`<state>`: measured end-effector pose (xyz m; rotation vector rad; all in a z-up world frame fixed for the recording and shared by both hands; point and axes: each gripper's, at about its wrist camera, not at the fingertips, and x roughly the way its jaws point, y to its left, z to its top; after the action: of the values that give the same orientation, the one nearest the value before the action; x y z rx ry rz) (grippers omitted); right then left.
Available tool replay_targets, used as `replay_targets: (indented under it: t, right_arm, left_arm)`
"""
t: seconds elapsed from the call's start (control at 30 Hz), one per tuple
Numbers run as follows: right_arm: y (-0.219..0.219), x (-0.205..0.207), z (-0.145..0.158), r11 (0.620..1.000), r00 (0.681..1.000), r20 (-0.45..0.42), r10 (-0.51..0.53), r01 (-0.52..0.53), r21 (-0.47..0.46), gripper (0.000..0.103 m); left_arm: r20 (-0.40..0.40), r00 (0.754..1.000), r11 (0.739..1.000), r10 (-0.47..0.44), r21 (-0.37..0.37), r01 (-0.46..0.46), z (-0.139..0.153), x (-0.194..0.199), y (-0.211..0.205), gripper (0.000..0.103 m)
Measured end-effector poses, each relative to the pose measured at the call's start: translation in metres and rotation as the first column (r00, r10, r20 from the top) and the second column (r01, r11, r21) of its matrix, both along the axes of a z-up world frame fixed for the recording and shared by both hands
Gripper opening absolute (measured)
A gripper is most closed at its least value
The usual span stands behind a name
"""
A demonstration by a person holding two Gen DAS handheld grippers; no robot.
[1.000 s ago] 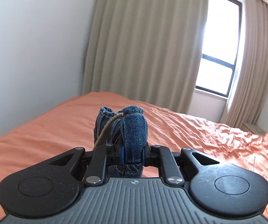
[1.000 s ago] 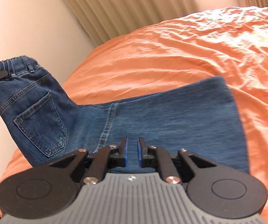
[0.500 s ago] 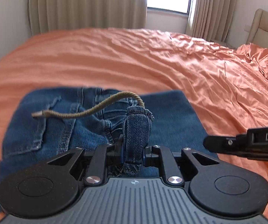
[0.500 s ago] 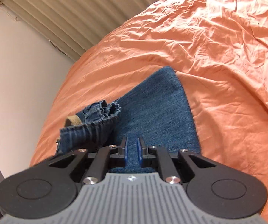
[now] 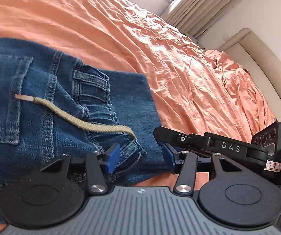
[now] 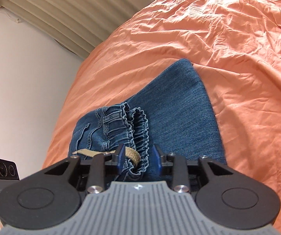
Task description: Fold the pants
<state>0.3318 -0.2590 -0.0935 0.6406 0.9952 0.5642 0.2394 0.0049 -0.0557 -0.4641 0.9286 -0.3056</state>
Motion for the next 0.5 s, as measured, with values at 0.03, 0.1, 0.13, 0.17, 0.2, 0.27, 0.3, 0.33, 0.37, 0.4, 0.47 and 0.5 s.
replay_targets:
  t: [0.03,0.1,0.13,0.17,0.2,0.27,0.3,0.33,0.37,0.4,0.47,0.5]
  right_arm:
    - [0.001,0.002,0.0,1.0,1.0,0.003,0.003,-0.003,0.016,0.031]
    - [0.005,0.008,0.0,0.998,1.0,-0.004,0.011,-0.011,0.069,0.035]
    - [0.008,0.012,0.0,0.996,1.0,-0.005,0.016,-0.015,0.092,0.037]
    - [0.011,0.016,-0.001,0.994,1.0,-0.005,0.019,-0.018,0.108,0.039]
    - [0.015,0.021,-0.002,0.992,1.0,-0.004,0.022,-0.021,0.123,0.041]
    - [0.023,0.033,-0.009,0.987,1.0,-0.02,0.016,-0.013,0.158,0.045]
    - [0.028,0.039,-0.015,0.984,0.999,-0.039,0.007,0.0,0.179,0.045]
    - [0.031,0.044,-0.02,0.98,0.998,-0.061,-0.009,0.021,0.197,0.045]
    - [0.034,0.049,-0.025,0.978,0.997,-0.075,-0.019,0.034,0.208,0.045]
    - [0.037,0.053,-0.029,0.977,0.996,-0.082,-0.023,0.04,0.21,0.045]
    - [0.045,0.062,-0.036,0.981,0.995,-0.095,-0.026,0.044,0.187,0.045]
    - [0.049,0.067,-0.04,0.983,0.994,-0.101,-0.027,0.045,0.177,0.045]
  left_arm:
    - [0.016,1.0,1.0,0.003,0.017,-0.003,0.005,-0.001,0.004,0.059]
    - [0.042,0.999,0.999,0.021,0.039,-0.023,0.015,-0.002,0.017,0.059]
    - [0.058,0.998,0.998,0.041,0.051,-0.044,0.02,-0.001,0.026,0.059]
    - [0.073,0.996,0.996,0.057,0.062,-0.062,0.025,-0.001,0.034,0.059]
    - [0.092,0.993,0.993,0.078,0.08,-0.085,0.03,0.001,0.044,0.059]
    - [0.111,0.987,0.984,0.117,0.119,-0.13,0.035,0.007,0.064,0.059]
    - [0.115,0.984,0.979,0.135,0.135,-0.15,0.036,0.01,0.073,0.059]
    - [0.116,0.981,0.974,0.156,0.146,-0.172,0.036,0.014,0.085,0.059]
    - [0.115,0.979,0.971,0.171,0.149,-0.187,0.037,0.017,0.097,0.059]
    - [0.113,0.977,0.969,0.183,0.149,-0.199,0.036,0.02,0.106,0.059]
    - [0.107,0.972,0.963,0.211,0.148,-0.225,0.033,0.025,0.128,0.059]
    - [0.104,0.97,0.961,0.22,0.148,-0.234,0.03,0.026,0.136,0.059]
